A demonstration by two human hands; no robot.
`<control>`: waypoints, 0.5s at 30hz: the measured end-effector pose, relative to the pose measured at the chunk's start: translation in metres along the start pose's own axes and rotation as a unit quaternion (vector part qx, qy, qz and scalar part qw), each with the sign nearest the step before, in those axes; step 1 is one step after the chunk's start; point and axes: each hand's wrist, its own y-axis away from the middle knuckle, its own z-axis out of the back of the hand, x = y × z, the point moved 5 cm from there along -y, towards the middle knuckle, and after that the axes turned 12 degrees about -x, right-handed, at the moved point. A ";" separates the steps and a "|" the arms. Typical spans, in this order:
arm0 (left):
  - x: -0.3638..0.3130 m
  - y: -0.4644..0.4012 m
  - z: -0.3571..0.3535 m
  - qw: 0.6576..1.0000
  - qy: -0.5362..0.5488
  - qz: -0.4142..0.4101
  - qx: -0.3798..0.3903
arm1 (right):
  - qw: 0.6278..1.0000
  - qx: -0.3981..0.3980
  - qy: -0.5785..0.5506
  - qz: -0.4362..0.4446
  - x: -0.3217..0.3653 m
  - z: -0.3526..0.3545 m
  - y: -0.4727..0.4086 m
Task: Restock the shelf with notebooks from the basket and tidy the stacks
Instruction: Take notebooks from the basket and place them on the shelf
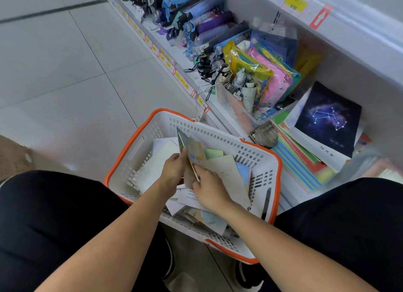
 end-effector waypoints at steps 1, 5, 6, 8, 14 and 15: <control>0.000 0.000 0.000 1.000 -0.010 0.003 0.001 | 1.000 0.011 0.006 0.002 0.004 -0.002 0.001; -0.003 0.003 0.009 0.999 -0.034 -0.016 -0.011 | 0.995 0.069 -0.066 -0.022 0.014 0.002 0.002; -0.008 0.004 0.012 0.999 -0.027 -0.025 -0.015 | 0.996 0.042 -0.075 -0.022 0.015 0.012 -0.001; -0.027 0.009 0.017 0.999 0.013 -0.046 -0.020 | 0.992 -0.080 -0.079 -0.055 0.011 0.042 -0.016; -0.140 0.052 0.008 0.987 0.072 -0.124 0.077 | 0.910 -0.040 -0.375 -0.174 0.038 0.122 -0.038; -0.164 0.061 0.005 0.984 0.074 -0.141 0.079 | 0.897 -0.056 -0.410 -0.158 0.052 0.141 -0.040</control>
